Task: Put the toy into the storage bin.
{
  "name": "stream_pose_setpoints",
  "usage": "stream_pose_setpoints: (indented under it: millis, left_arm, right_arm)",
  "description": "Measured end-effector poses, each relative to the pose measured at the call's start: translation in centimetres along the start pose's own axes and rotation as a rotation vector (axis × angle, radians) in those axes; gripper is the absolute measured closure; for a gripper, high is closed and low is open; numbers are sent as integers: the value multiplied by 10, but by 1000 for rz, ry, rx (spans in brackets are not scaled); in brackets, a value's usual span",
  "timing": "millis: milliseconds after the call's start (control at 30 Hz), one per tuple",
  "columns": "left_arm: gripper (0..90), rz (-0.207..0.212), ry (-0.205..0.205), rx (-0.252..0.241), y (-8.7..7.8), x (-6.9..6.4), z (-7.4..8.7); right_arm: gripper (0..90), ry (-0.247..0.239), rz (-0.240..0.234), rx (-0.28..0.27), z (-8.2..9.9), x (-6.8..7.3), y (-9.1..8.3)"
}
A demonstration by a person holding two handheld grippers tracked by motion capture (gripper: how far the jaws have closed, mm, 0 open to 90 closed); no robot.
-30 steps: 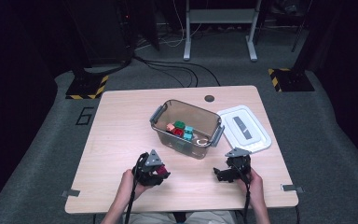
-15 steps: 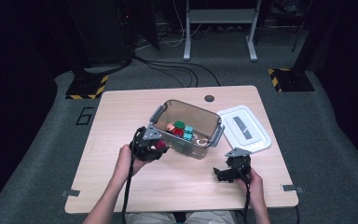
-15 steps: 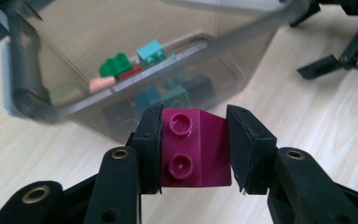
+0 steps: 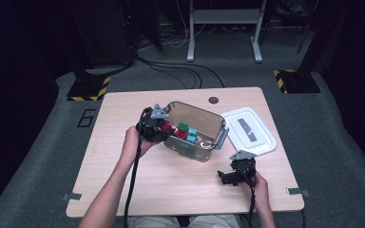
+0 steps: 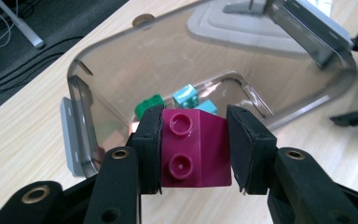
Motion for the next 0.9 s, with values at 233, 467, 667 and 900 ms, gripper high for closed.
stream_pose_setpoints:
  millis: [233, 467, 667, 900]
  left_arm:
    - [586, -15, -31, 12, 19, 11, -18]
    - [580, -27, -85, 58, 46, 24, -21]
    - [552, -32, -118, 79, 57, 32, -17]
    - [328, -26, -151, 75, 52, 34, -14]
  right_arm:
    - [0, 0, 0, 0, 0, 0, 0]
    - [0, 2, -1, 1, 0, 0, 0]
    - [0, 2, -1, 0, 0, 0, 0]
    - [0, 2, -1, 0, 0, 0, 0]
Point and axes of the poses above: each handheld gripper's, and its own axes: y roughly forward along the jaws, z roughly out of its underside, x roughly to its left, the point moved 5 cm from there along y, roughly forward along the jaws, and after that the axes turned 5 degrees about -y, right-handed, at the moved point
